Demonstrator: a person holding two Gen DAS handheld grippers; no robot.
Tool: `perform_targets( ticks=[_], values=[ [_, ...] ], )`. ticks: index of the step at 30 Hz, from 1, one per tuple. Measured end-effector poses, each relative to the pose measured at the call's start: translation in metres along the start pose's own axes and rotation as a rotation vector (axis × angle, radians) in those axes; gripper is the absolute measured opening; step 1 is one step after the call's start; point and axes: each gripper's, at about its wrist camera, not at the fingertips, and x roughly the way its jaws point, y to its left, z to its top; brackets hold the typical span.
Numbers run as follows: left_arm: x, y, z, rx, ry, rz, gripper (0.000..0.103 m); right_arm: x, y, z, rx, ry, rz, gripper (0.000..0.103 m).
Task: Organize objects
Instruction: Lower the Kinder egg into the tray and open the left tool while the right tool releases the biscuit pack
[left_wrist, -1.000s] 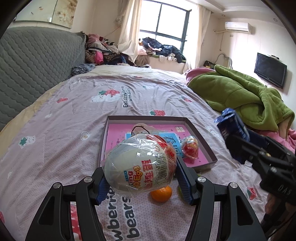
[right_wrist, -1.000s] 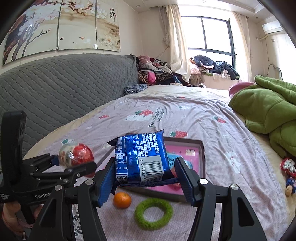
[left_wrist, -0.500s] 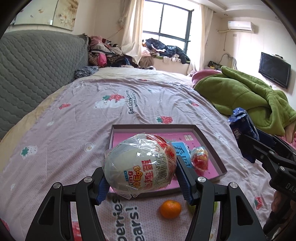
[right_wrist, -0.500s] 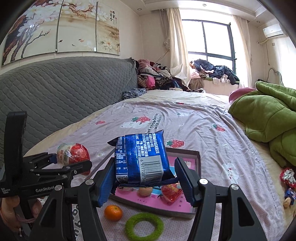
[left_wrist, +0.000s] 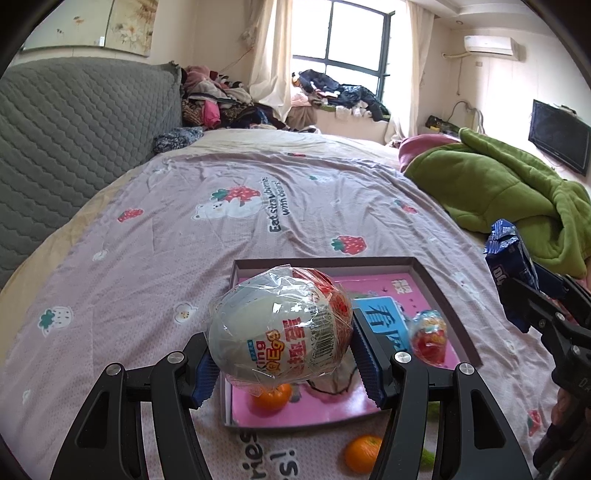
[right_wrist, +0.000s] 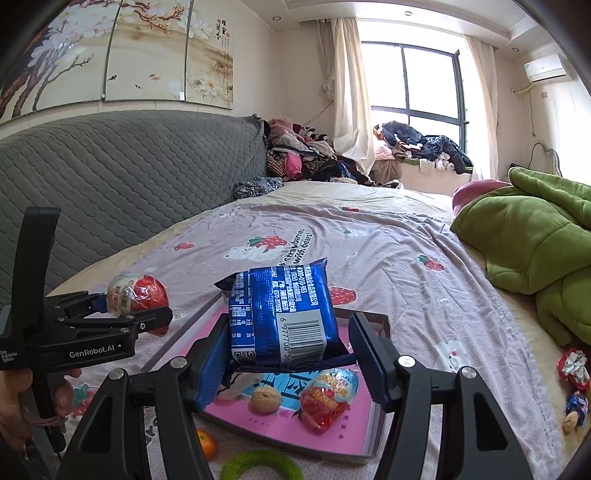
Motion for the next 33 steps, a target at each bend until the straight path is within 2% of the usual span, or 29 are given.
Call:
perform_targets(
  ticks=[10,22,33],
  values=[
    [0.052,0.01,0.002,0.006,0.058,0.032,0.065,0.055,-0.002,-0.01,-0.042,0.065,-0.007,0.063],
    [0.11,0.018,-0.004,-0.005,0.145,0.04,0.065,0.129,-0.003,-0.033,-0.047,0.247,-0.017,0.063],
    [0.129,0.021,-0.014,0.004,0.177,0.027,0.065,0.161,0.002,-0.043,-0.065,0.352,-0.038,0.063]
  ],
)
